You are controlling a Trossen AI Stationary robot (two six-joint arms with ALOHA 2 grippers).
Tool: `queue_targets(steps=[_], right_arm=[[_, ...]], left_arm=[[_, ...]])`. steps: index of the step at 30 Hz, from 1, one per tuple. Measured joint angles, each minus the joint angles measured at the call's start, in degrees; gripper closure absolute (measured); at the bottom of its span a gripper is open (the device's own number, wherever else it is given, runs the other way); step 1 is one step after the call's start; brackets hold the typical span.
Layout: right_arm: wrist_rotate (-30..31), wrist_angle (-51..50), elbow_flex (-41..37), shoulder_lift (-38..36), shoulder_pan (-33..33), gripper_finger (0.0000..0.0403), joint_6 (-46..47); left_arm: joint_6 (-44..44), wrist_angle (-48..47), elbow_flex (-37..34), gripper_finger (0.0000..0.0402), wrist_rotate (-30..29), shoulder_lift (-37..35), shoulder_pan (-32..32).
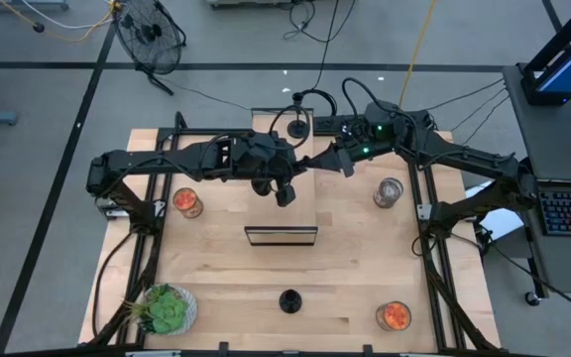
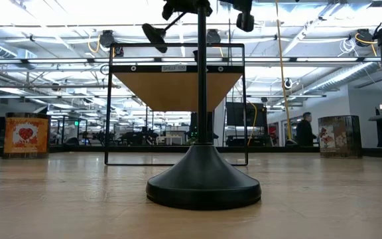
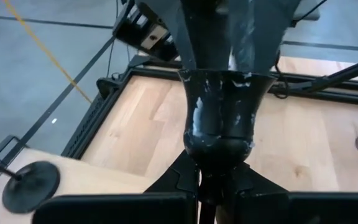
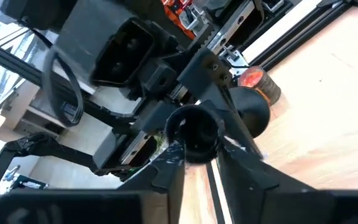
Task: Pick & Place candle stick holders
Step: Put the top black candle holder on the shelf
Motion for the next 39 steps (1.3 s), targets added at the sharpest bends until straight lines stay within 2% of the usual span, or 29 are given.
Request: queue_targets(steps=[5,9,14,20,27,32,39], right_arm=[[-1.64,0.10,-0.09,-0.93,-0.65,0.0281,-0.55],[-0.72,0.32,-0.09,-1.92,-1.55,0.0276,-1.83],[-0.68,-0.10,-0.07,-3.44,-2.28,0.0287,-7.61],[0.37,-2.38,-0.07,-4.91,-2.89,0.0318,-19.36],[11.91,-11.75,-0.02,-7.12,-2.95,0.0396,-28.29],[17.53,-15.47,-0.02,-8.83,-2.94,0.0399,-31.58],[17.68,-15.95,0.00,-10.62,-2.94,0.0402,-33.66]], left_arm=[[-0.52,-3.44,0.00,0.0383,-5.65,-0.86,0.39],[-1.93,-6.71,0.01,0.0384,-10.16,-2.98,0.76],[-3.12,-4.78,0.09,0.0384,-16.14,-5.76,2.53],[-3.46,-0.22,0.09,0.0384,-16.96,-7.57,6.15],[-2.33,7.45,-0.33,0.0384,-7.13,-7.91,11.72],[-0.83,20.86,-5.91,0.0384,2.46,-7.96,15.07],[-1.76,39.87,-17.95,0.0384,8.54,-7.90,19.67]])
